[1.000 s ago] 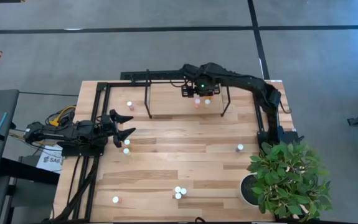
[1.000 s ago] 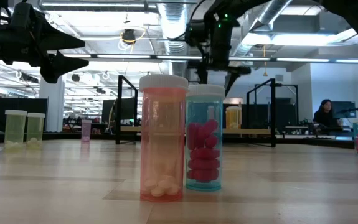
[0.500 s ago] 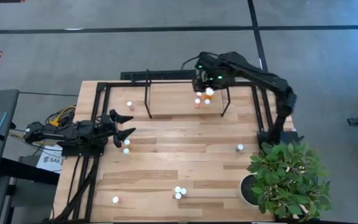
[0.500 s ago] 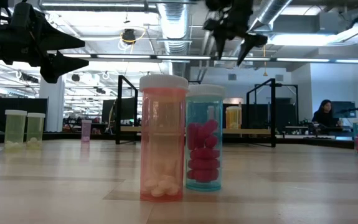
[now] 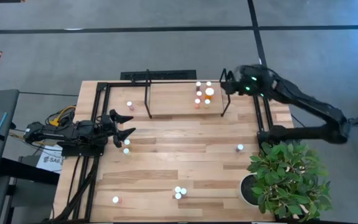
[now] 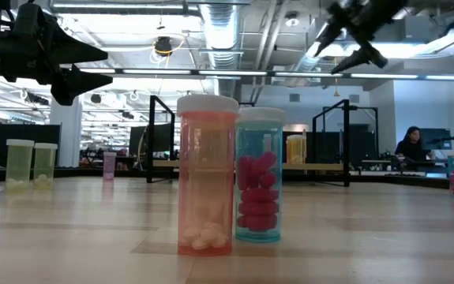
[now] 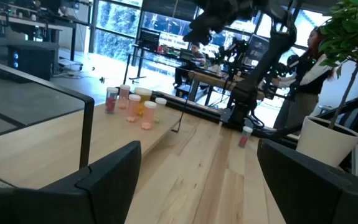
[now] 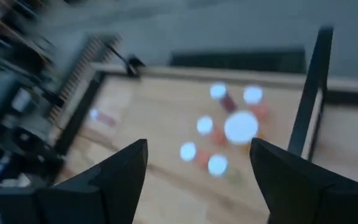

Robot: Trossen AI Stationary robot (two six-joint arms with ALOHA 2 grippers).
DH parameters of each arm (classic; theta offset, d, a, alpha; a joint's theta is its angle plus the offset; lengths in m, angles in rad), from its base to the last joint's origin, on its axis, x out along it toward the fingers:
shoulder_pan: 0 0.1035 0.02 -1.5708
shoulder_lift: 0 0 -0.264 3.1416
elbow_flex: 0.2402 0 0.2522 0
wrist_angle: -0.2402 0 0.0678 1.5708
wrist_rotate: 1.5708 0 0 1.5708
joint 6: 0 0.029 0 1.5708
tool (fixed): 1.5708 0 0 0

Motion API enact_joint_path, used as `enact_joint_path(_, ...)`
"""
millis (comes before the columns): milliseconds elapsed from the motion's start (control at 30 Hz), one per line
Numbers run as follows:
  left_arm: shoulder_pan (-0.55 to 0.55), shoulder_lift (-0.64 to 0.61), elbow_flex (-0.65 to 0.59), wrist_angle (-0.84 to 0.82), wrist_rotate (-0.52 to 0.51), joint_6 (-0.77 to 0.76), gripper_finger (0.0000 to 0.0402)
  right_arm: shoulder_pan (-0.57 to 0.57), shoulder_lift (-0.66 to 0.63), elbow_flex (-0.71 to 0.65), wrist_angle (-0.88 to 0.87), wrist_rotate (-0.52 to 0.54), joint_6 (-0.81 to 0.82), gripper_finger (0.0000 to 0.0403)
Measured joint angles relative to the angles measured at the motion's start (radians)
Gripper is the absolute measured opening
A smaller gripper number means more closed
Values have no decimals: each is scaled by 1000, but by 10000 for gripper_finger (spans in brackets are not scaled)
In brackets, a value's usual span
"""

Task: Pick and place medicine bottles onto shelf by color
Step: Put the yellow pill bottle on the shelf

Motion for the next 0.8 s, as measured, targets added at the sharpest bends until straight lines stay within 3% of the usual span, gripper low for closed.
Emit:
enact_joint_path(200, 0, 0, 0, 0, 0, 0, 311, -9, -271, -308, 294, 36, -31, 305)
enact_joint_path(400, 0, 0, 0, 0, 0, 0, 311, -8, -458, -533, 487, 81, -71, 306)
enact_joint_path(567, 0, 0, 0, 0, 0, 0, 311, -9, -582, -659, 569, 89, -163, 306)
enact_joint_path(800, 0, 0, 0, 0, 0, 0, 311, -9, -713, -786, 608, 89, -166, 306)
